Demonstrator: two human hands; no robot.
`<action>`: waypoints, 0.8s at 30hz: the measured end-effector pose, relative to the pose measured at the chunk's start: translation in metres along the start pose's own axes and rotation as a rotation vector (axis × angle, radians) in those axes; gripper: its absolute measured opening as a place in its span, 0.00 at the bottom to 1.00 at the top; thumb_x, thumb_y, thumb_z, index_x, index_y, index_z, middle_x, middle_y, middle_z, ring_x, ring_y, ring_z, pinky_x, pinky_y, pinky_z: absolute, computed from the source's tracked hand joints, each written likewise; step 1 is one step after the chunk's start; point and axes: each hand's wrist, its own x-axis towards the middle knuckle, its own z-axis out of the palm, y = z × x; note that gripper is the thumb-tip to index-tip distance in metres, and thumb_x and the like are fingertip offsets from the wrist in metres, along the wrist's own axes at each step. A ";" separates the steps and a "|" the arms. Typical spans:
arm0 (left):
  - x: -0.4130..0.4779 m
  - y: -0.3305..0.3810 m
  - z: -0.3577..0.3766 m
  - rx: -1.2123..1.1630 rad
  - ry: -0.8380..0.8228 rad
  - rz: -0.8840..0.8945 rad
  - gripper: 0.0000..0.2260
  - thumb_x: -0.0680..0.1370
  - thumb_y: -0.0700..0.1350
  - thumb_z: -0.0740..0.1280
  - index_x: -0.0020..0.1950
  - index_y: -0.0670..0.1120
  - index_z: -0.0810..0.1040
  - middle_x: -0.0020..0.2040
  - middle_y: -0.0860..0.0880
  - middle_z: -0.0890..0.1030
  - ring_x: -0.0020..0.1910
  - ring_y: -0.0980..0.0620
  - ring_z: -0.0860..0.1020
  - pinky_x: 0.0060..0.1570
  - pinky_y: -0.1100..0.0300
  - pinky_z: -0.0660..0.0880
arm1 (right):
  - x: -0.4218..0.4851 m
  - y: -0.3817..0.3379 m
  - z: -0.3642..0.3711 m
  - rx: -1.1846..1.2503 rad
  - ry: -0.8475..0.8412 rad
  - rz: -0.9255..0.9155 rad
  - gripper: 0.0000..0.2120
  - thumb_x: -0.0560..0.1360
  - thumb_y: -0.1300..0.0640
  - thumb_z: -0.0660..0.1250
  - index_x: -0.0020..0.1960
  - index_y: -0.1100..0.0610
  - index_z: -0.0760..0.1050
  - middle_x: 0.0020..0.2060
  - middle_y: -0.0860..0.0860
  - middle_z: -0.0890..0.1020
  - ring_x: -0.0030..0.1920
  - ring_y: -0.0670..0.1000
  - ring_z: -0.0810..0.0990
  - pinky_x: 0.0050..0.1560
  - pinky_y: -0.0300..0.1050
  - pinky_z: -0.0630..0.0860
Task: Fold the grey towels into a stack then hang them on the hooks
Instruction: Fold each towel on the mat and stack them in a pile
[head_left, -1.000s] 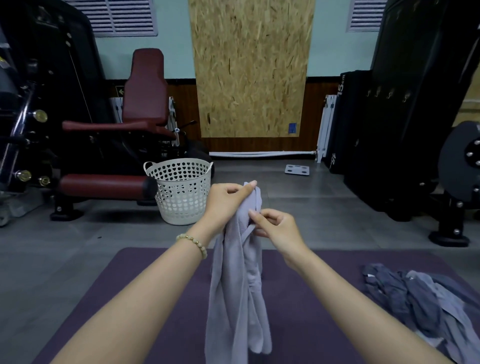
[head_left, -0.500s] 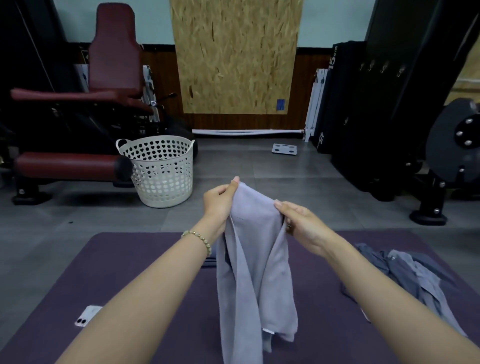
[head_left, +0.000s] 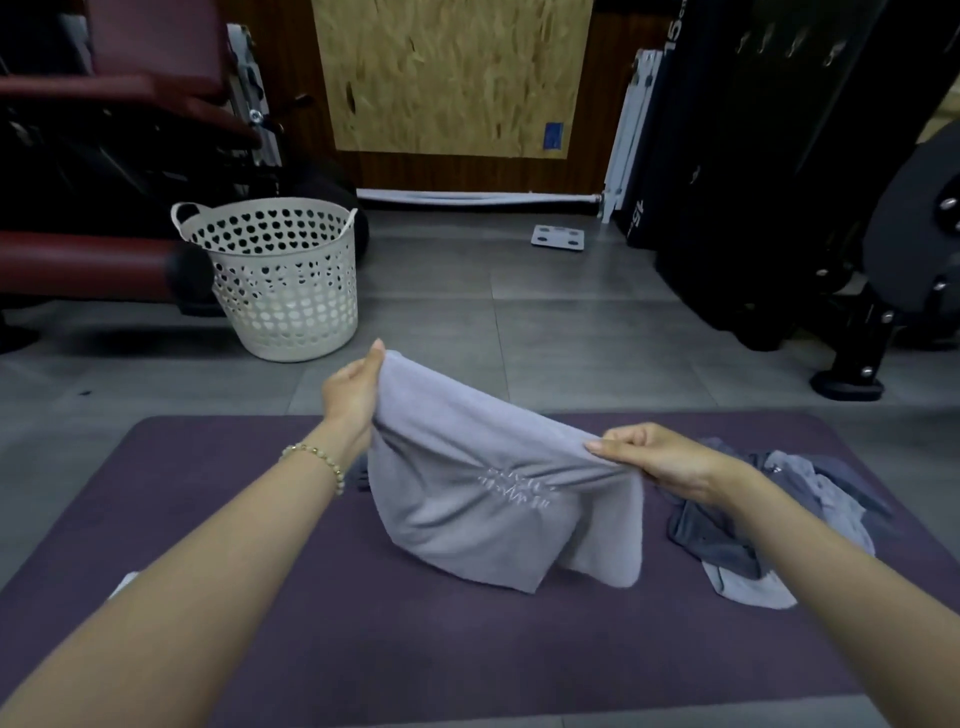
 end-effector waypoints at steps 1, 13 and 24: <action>0.005 -0.012 -0.003 0.036 -0.016 -0.012 0.13 0.77 0.53 0.67 0.39 0.46 0.76 0.37 0.52 0.76 0.37 0.56 0.73 0.36 0.68 0.70 | 0.005 0.006 0.001 -0.023 0.012 0.010 0.17 0.68 0.44 0.70 0.26 0.50 0.71 0.25 0.44 0.70 0.28 0.43 0.68 0.32 0.37 0.62; 0.052 -0.214 -0.092 1.045 -0.260 -0.033 0.24 0.77 0.58 0.64 0.28 0.46 0.62 0.26 0.49 0.66 0.29 0.50 0.66 0.32 0.57 0.64 | 0.145 0.152 0.114 -0.173 -0.191 0.234 0.12 0.73 0.49 0.71 0.39 0.58 0.80 0.31 0.45 0.74 0.34 0.42 0.69 0.38 0.33 0.67; 0.076 -0.337 -0.076 1.132 -0.460 -0.039 0.18 0.78 0.59 0.62 0.66 0.55 0.73 0.62 0.54 0.77 0.57 0.54 0.77 0.50 0.63 0.71 | 0.211 0.276 0.145 -0.139 -0.220 0.285 0.21 0.71 0.48 0.74 0.25 0.51 0.68 0.23 0.41 0.65 0.32 0.39 0.76 0.40 0.34 0.70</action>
